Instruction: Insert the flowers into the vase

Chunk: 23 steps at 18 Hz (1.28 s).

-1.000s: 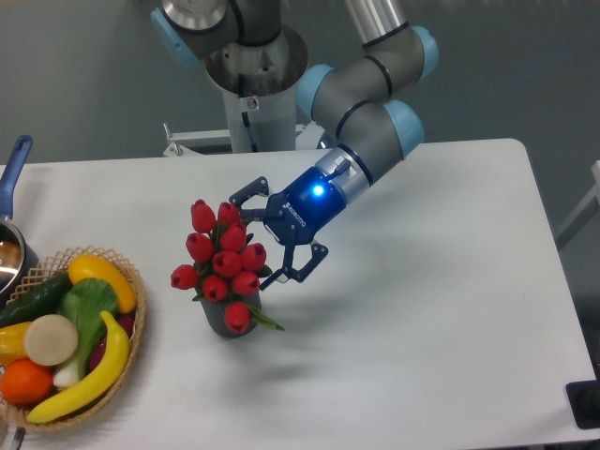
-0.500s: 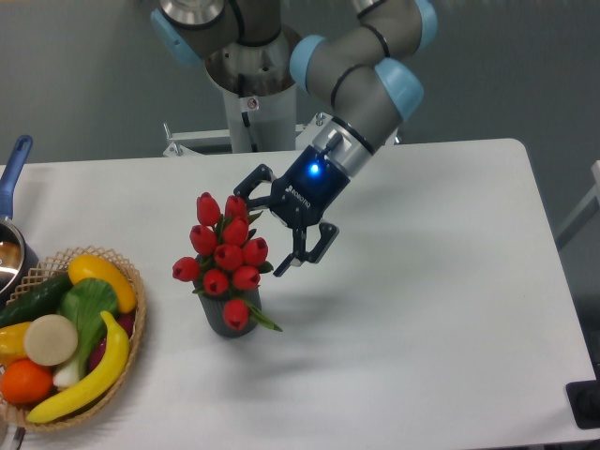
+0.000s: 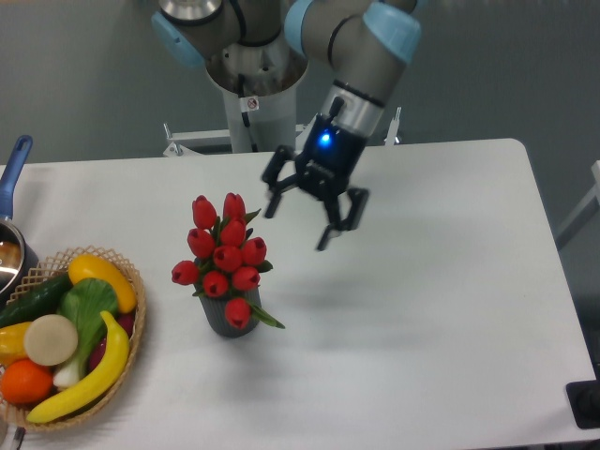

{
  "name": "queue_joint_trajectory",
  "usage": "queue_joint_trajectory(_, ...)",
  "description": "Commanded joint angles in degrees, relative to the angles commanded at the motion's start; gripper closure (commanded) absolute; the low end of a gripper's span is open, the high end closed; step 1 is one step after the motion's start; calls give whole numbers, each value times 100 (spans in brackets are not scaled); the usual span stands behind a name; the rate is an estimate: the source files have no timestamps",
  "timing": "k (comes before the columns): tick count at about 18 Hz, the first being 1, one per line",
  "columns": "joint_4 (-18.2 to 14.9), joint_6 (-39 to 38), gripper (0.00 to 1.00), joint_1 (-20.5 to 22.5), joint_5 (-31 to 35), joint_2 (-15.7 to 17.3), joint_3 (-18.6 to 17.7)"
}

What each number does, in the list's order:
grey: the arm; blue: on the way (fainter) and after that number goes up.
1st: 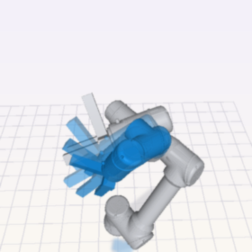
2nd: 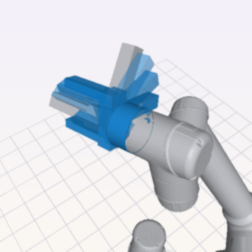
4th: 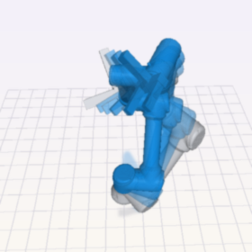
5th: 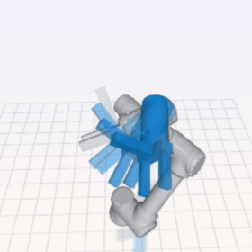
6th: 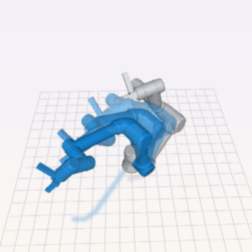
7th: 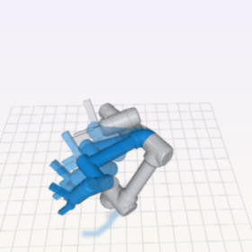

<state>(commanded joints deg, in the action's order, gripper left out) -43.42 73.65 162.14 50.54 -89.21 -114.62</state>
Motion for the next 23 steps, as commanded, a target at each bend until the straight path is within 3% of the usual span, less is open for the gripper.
queue_joint_trajectory(3,-35,115,0,283,227,44,447)
queue_joint_trajectory(8,-105,482,0,310,1693,184,888)
queue_joint_trajectory(10,-507,1034,0,310,2160,272,967)
queue_joint_trajectory(13,-1001,1818,0,397,2320,369,1055)
queue_joint_trajectory(18,-1449,2451,0,608,2583,562,1073)
queue_joint_trajectory(23,-1556,2628,0,688,2663,633,1029)
